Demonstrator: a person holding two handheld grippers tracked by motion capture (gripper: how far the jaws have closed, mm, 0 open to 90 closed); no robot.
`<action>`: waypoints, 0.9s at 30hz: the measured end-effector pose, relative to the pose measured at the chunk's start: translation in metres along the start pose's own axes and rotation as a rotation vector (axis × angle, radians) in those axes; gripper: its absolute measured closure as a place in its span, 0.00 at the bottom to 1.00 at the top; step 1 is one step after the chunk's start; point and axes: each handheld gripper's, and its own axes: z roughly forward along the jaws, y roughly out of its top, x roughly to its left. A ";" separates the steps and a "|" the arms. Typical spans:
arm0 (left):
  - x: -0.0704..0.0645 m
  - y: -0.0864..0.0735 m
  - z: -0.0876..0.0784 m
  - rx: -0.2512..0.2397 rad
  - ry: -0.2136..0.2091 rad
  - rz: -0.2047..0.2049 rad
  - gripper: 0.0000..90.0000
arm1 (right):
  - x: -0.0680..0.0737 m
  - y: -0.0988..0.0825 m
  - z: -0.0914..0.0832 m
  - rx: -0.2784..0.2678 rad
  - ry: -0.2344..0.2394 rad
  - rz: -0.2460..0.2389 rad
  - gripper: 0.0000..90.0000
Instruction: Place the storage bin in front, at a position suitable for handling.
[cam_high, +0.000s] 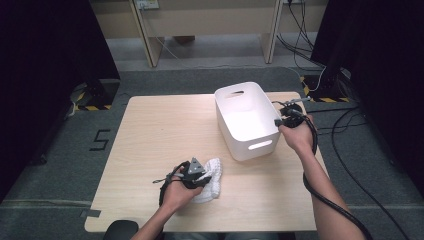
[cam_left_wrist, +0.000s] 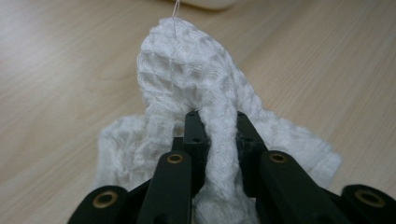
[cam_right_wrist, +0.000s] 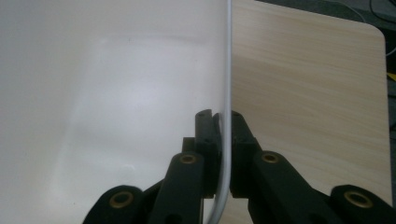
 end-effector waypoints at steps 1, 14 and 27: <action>0.003 0.003 -0.006 -0.017 0.008 -0.008 0.88 | 0.001 0.000 0.000 -0.002 0.018 -0.012 0.97; 0.091 0.083 -0.084 -0.219 0.243 -0.085 0.88 | 0.025 0.003 -0.007 -0.011 0.210 -0.186 0.70; 0.138 0.142 -0.070 -0.225 0.311 -0.076 0.87 | 0.037 -0.008 -0.054 0.054 0.050 -0.008 0.64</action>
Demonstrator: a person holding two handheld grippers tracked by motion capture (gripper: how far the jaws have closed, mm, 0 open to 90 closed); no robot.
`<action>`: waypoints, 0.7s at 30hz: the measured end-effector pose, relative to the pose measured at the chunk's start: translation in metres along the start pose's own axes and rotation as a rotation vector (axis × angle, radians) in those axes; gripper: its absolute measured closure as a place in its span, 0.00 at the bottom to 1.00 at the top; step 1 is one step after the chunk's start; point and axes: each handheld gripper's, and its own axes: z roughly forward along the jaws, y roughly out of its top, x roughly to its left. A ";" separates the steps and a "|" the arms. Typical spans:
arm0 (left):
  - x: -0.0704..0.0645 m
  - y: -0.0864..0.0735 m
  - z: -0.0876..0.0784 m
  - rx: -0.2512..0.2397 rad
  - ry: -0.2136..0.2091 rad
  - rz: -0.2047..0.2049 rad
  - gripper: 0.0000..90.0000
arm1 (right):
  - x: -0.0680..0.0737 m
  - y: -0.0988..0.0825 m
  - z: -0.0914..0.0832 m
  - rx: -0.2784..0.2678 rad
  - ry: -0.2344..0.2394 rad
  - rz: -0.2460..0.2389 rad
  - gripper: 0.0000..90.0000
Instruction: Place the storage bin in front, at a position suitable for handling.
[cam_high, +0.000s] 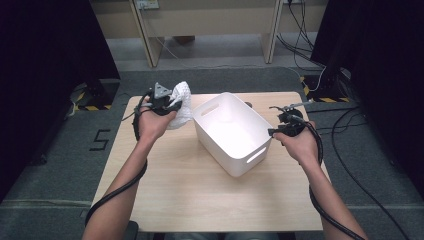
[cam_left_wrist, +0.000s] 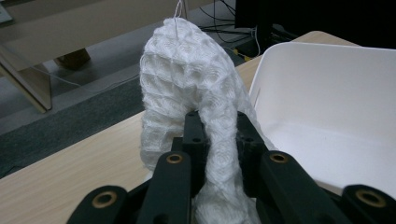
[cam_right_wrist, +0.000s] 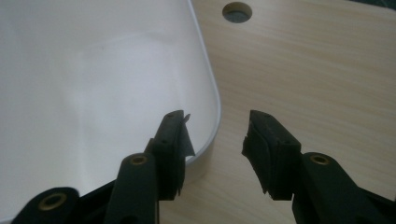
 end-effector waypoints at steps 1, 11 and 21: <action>-0.002 0.002 0.004 0.010 -0.003 0.008 0.87 | 0.001 -0.001 0.002 0.010 0.014 0.004 0.66; -0.009 0.010 0.007 0.019 -0.060 0.061 0.87 | 0.000 0.005 0.012 0.041 0.036 -0.027 0.85; 0.006 0.009 -0.008 0.051 0.000 0.088 0.87 | -0.004 0.014 0.021 0.028 0.119 -0.167 0.90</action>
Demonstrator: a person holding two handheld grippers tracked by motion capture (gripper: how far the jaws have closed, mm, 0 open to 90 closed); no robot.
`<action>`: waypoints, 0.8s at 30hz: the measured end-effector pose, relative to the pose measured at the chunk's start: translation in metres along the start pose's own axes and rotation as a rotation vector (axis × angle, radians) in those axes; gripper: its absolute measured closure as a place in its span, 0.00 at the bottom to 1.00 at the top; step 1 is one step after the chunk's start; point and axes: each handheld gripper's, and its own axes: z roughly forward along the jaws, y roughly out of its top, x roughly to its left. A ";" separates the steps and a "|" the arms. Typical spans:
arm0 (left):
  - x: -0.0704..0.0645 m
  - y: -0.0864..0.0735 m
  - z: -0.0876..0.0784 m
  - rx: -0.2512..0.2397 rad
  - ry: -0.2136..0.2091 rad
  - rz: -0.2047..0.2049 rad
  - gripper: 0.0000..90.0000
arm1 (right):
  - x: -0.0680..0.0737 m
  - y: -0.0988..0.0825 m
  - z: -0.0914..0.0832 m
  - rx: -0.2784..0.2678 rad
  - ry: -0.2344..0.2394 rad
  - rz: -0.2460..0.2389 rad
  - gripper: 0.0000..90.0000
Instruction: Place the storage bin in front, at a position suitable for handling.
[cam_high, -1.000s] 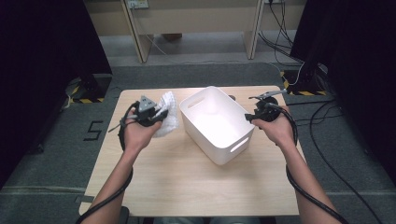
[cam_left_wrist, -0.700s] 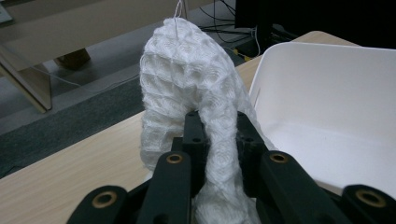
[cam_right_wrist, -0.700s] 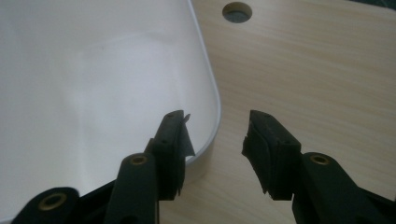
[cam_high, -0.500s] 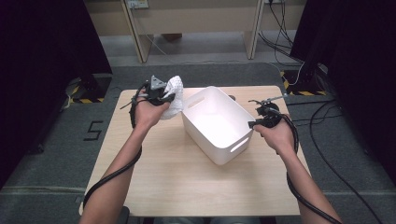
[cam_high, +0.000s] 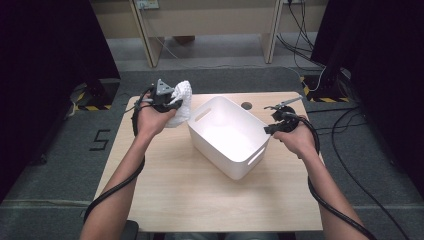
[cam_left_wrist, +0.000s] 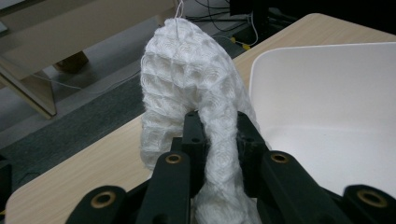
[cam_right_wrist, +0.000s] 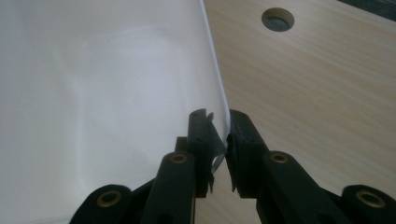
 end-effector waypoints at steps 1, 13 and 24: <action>0.002 -0.001 -0.001 0.003 0.006 -0.002 0.87 | 0.001 0.001 0.001 -0.002 0.007 -0.022 0.90; 0.018 -0.043 0.007 0.076 -0.055 -0.036 0.87 | 0.012 0.002 -0.017 -0.131 -0.011 -0.015 0.75; -0.002 -0.065 0.009 0.087 -0.162 -0.019 0.87 | 0.023 -0.038 -0.032 -0.005 -0.029 0.055 0.89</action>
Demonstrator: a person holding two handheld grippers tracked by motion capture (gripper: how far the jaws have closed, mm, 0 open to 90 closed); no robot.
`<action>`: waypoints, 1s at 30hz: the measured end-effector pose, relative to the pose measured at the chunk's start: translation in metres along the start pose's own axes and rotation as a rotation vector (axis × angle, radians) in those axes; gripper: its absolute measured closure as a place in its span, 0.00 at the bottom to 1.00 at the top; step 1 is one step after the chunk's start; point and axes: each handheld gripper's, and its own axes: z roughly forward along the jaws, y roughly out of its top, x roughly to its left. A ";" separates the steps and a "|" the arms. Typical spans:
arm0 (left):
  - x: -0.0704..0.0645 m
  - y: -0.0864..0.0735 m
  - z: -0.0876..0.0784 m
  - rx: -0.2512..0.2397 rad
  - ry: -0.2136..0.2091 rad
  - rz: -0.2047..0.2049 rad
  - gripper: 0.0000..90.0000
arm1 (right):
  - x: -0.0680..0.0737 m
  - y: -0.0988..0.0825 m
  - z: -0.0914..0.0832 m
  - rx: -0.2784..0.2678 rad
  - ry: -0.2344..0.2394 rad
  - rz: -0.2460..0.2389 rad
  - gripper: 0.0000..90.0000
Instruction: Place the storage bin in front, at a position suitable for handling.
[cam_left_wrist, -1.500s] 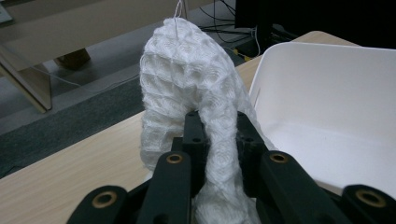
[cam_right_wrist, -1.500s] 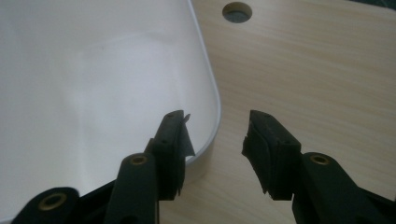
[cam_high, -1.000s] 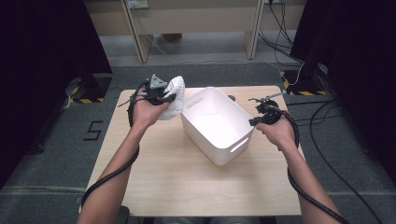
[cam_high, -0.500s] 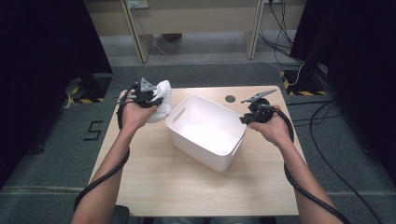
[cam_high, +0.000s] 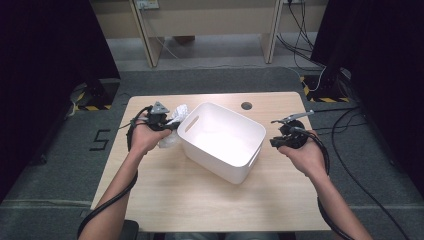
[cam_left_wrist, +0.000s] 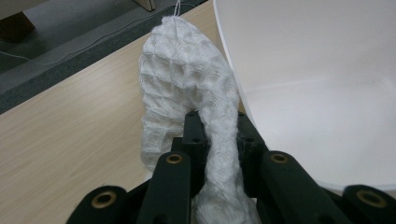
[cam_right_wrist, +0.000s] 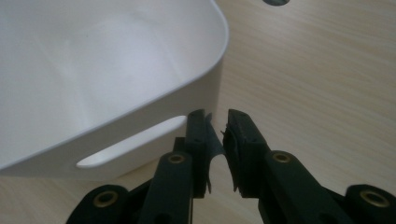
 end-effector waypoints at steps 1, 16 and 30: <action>-0.002 -0.001 -0.001 -0.001 -0.008 0.004 0.87 | 0.003 0.000 0.002 0.001 0.008 0.003 0.90; -0.024 -0.022 -0.020 -0.055 0.003 -0.011 0.87 | -0.002 0.030 0.046 -0.079 -0.066 0.066 1.00; -0.037 -0.033 -0.027 -0.079 0.050 -0.010 0.87 | -0.014 0.048 0.073 -0.211 -0.114 0.028 0.98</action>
